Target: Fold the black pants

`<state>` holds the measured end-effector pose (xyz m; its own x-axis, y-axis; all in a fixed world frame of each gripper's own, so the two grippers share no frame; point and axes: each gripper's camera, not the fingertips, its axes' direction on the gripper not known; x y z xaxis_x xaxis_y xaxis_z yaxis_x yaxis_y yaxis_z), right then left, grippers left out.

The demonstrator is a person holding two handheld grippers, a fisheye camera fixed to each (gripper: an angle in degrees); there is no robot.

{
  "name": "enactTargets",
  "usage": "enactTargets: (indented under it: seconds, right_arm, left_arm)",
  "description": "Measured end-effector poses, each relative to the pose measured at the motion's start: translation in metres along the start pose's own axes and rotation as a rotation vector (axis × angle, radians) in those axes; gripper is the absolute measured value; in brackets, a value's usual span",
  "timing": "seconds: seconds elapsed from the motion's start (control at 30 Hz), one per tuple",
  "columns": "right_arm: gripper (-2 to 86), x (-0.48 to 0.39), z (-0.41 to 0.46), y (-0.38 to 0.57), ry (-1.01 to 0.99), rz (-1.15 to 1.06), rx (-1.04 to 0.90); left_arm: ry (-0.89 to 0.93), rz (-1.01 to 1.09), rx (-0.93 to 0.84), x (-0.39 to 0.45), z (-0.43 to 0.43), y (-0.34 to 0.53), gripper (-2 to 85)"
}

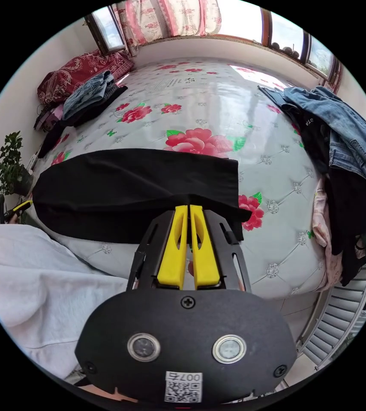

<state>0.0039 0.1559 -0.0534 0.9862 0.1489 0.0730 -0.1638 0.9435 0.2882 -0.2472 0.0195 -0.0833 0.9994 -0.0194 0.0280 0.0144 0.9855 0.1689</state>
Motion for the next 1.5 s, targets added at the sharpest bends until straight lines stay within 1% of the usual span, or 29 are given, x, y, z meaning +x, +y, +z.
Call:
enactTargets:
  seconds: [0.13,0.2,0.27,0.33,0.4,0.47,0.53,0.67,0.77,0.87,0.9,0.93,0.97,1.0,1.03,1.07,1.1,1.13,1.23,1.27,1.33,1.4,1.43,1.5]
  right_arm:
    - [-0.2,-0.012,-0.023,-0.009,0.032,-0.063,0.073]
    - [-0.2,-0.021,-0.034,-0.005,0.059,-0.104,0.108]
    - [-0.2,-0.023,-0.031,0.004,0.074,-0.105,0.101]
    - [-0.2,-0.020,-0.011,0.017,0.070,-0.085,0.038]
    - [-0.2,-0.016,0.030,0.035,0.050,-0.065,-0.124]
    - [-0.2,-0.021,0.052,0.045,0.075,-0.084,-0.201]
    - [-0.3,-0.025,0.060,0.050,0.102,-0.092,-0.214]
    - [-0.2,-0.020,0.059,0.054,0.056,-0.068,-0.154]
    - [-0.2,-0.015,0.060,0.052,0.041,-0.042,-0.125]
    - [-0.2,-0.036,0.026,0.047,0.133,-0.115,0.099]
    - [-0.1,-0.043,0.026,0.048,0.161,-0.150,0.116]
    - [-0.1,-0.044,0.032,0.050,0.169,-0.164,0.093]
    - [0.0,-0.041,0.053,0.054,0.154,-0.173,-0.007]
    - [0.1,-0.032,0.079,0.061,0.124,-0.148,-0.137]
    - [0.2,-0.027,0.090,0.067,0.118,-0.127,-0.189]
    - [0.5,-0.017,0.106,0.078,0.129,-0.060,-0.247]
    - [1.0,-0.007,0.112,0.087,0.149,0.012,-0.268]
    - [1.3,-0.002,0.111,0.091,0.150,0.039,-0.266]
    - [2.6,0.014,0.091,0.100,0.098,0.117,-0.148]
    - [3.0,0.017,0.081,0.099,0.080,0.130,-0.082]
    - [3.4,0.016,0.073,0.089,0.021,0.113,-0.002]
    - [4.0,0.006,0.079,0.062,-0.133,0.059,0.060]
    - [4.1,0.002,0.084,0.054,-0.183,0.042,0.063]
    - [4.5,-0.027,0.113,0.013,-0.375,-0.039,0.064]
  left_arm:
    - [0.004,0.019,0.049,0.001,-0.025,-0.009,-1.0]
    - [0.001,0.011,0.103,0.000,-0.050,-0.005,-1.0]
    - [-0.006,0.000,0.098,0.001,-0.054,0.005,-1.0]
    - [-0.018,0.000,0.024,0.005,-0.035,0.018,-1.0]
    - [0.019,-0.026,-0.140,0.009,0.010,0.036,-1.0]
    - [0.041,-0.048,-0.189,0.013,0.028,0.042,-1.0]
    - [0.035,-0.047,-0.205,0.016,0.030,0.040,-1.0]
    - [0.004,0.004,-0.218,0.023,0.030,0.029,-1.0]
    - [0.018,-0.014,-0.239,0.027,0.037,0.022,-1.0]
    - [0.012,-0.008,-0.260,0.035,0.039,0.018,-1.0]
    - [-0.001,0.000,-0.263,0.038,0.040,0.017,-1.0]
    - [-0.006,0.001,-0.263,0.039,0.041,0.017,-1.0]
    - [-0.016,-0.003,-0.257,0.041,0.041,0.016,-1.0]
    - [-0.021,-0.015,-0.251,0.041,0.040,0.017,-0.9]
    - [-0.020,-0.021,-0.249,0.042,0.040,0.017,-0.9]
    - [-0.020,-0.029,-0.248,0.042,0.038,0.019,-0.8]
    - [-0.022,-0.030,-0.239,0.042,0.032,0.021,-0.7]
    - [-0.021,-0.031,-0.234,0.042,0.029,0.023,-0.7]
    - [-0.013,-0.035,-0.228,0.038,0.014,0.036,0.2]
    - [-0.022,-0.042,-0.227,0.036,0.007,0.040,0.6]
    - [-0.034,-0.061,-0.214,0.032,-0.004,0.046,1.1]
    - [-0.038,-0.115,-0.160,0.024,-0.020,0.046,1.5]
    - [-0.033,-0.129,-0.141,0.022,-0.023,0.045,1.5]
    - [-0.010,-0.188,-0.077,0.015,-0.029,0.032,1.6]
